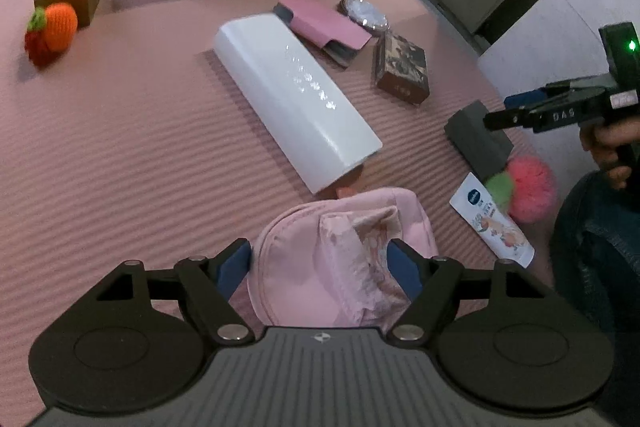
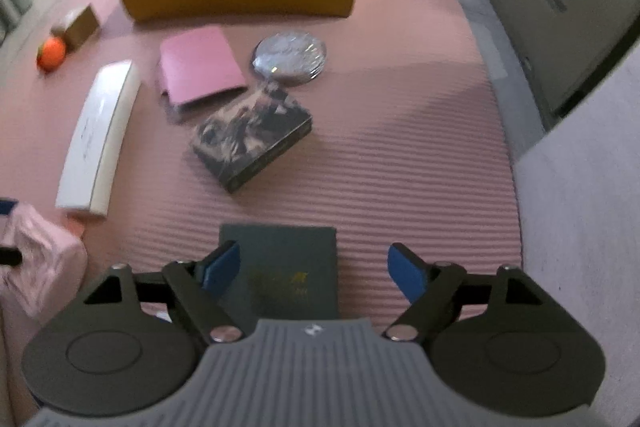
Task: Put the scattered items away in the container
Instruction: 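Grasp the pink bag with the left tool while the right tool grasps the dark green book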
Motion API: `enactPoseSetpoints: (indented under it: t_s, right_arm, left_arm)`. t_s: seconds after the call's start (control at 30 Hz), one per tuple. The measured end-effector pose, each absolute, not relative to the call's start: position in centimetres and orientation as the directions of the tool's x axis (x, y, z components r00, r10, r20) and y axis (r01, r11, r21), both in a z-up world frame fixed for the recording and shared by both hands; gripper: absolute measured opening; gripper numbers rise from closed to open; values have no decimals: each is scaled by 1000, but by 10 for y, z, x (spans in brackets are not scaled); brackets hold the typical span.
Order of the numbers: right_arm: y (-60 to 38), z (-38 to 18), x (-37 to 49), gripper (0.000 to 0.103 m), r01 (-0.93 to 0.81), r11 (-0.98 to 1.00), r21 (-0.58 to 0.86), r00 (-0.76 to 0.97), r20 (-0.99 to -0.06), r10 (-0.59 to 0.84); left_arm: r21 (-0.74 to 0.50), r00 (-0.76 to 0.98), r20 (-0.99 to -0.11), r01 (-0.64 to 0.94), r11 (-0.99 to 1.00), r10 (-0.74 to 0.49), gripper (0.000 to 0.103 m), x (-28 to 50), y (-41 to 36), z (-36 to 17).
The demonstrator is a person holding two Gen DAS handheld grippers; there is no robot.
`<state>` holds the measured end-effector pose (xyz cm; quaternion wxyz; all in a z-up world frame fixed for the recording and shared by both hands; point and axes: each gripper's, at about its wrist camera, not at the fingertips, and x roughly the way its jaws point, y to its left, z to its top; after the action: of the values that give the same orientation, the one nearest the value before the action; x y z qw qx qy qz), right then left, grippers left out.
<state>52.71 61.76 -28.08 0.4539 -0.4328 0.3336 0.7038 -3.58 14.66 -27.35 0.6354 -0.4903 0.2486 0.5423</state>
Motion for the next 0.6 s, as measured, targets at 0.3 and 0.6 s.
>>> enactPoseSetpoints:
  t_s: [0.3,0.6]
  right_arm:
    - [615,-298,512,86,-875,-472,109,-251,-935,249]
    - [613,-310,499,82,-821,-565,87,-242,-948,206]
  left_arm:
    - [-374,306,-858,-923,-92,413,89,-33,146,-283]
    - [-364,306,-861,-929,-71,406,71,-24,150,-276]
